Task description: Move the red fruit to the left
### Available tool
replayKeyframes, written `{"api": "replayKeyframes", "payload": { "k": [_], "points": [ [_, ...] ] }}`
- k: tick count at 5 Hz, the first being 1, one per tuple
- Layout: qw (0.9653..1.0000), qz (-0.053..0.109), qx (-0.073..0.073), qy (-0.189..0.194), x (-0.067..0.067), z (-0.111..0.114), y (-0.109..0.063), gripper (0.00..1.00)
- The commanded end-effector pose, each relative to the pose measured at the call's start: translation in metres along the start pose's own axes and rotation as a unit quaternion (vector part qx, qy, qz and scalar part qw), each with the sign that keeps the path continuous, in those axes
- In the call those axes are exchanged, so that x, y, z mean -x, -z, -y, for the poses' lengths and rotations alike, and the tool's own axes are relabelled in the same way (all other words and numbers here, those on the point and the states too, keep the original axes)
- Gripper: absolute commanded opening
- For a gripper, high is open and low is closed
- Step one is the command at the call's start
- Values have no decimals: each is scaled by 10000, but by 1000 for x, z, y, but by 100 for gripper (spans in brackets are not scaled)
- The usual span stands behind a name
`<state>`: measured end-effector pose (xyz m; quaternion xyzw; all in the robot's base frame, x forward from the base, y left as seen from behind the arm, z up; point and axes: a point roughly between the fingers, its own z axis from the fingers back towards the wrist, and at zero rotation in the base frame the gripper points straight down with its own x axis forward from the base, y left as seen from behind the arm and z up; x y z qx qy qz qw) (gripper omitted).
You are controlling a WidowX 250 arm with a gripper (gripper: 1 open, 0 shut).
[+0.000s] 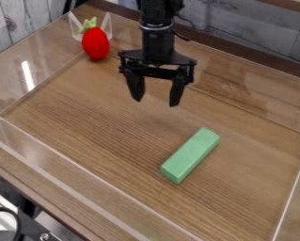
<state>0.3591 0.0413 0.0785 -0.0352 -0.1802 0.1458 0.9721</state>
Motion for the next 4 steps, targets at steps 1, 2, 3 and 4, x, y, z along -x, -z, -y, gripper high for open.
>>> {"api": "replayKeyframes", "payload": {
  "k": [1, 2, 3, 4],
  "points": [
    [9990, 449, 16, -59, -19, -15, -30, 100],
    [9988, 488, 58, 2, -30, -33, -21, 100],
    [9981, 608, 85, 27, -42, -60, -17, 100],
    [9976, 697, 39, -46, -48, -81, -15, 100]
  ]
}}
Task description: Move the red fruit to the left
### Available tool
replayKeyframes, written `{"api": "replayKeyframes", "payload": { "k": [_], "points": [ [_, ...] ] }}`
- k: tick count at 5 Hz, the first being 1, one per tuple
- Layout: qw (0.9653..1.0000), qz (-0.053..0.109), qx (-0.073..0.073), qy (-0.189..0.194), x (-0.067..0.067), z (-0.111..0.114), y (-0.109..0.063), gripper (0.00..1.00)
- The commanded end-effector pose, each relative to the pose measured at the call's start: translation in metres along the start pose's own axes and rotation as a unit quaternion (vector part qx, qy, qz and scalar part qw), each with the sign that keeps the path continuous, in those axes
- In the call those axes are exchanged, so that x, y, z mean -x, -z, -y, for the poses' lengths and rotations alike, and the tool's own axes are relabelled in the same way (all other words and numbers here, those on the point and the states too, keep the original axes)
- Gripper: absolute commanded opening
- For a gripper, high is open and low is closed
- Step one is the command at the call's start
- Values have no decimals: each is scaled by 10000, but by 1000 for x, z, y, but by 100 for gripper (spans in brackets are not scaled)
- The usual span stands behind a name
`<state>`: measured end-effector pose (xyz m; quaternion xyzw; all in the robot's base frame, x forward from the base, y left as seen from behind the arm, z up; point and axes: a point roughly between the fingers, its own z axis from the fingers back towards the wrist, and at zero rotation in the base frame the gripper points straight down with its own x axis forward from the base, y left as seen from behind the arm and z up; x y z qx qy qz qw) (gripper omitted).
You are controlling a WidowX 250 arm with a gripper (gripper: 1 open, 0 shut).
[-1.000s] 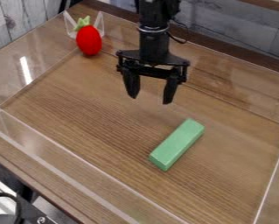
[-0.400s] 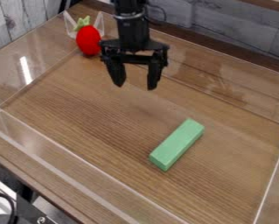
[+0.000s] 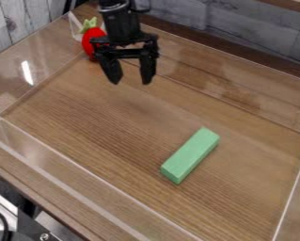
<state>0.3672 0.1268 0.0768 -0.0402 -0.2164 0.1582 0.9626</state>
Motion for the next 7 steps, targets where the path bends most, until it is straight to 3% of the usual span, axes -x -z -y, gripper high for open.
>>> {"api": "replayKeyframes", "payload": {
  "k": [1, 3, 5, 7],
  "points": [
    [9990, 427, -88, 14, -24, -22, -16, 100],
    [9978, 581, 43, 317, -40, -40, -43, 100],
    [9959, 718, 109, 548, -51, -67, -48, 100],
    [9959, 820, -41, 380, -49, -77, -38, 100]
  ]
}}
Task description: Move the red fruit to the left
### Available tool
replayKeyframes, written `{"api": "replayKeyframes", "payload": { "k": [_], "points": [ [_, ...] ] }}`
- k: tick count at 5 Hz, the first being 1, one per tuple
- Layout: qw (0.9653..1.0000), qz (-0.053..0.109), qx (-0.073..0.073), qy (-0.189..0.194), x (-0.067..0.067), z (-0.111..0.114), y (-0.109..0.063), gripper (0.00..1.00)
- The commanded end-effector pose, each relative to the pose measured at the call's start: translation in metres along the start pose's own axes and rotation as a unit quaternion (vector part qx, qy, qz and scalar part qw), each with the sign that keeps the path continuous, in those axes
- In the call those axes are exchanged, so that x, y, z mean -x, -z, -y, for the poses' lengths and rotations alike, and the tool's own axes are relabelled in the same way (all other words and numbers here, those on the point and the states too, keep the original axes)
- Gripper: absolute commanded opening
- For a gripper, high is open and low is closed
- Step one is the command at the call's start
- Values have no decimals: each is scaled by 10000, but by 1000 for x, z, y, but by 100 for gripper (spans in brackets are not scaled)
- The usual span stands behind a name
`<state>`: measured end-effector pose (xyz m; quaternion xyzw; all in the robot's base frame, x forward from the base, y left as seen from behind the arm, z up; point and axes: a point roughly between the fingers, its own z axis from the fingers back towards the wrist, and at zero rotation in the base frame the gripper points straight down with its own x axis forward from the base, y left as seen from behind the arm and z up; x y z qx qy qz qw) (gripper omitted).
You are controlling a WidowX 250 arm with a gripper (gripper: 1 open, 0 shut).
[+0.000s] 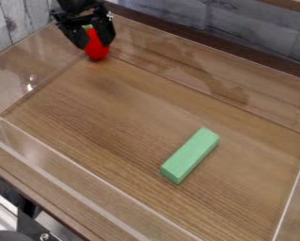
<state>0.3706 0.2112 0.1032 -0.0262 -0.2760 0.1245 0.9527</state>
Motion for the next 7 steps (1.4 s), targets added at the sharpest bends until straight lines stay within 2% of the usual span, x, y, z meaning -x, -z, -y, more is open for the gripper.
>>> {"api": "replayKeyframes", "payload": {
  "k": [1, 2, 5, 7],
  "points": [
    [9996, 266, -48, 113, -8, -4, -14, 100],
    [9993, 321, -20, 206, -7, -7, -14, 100],
    [9987, 440, -95, 223, 2, -3, 6, 100],
    [9976, 571, -155, 360, 1, 3, 3, 100]
  ]
}}
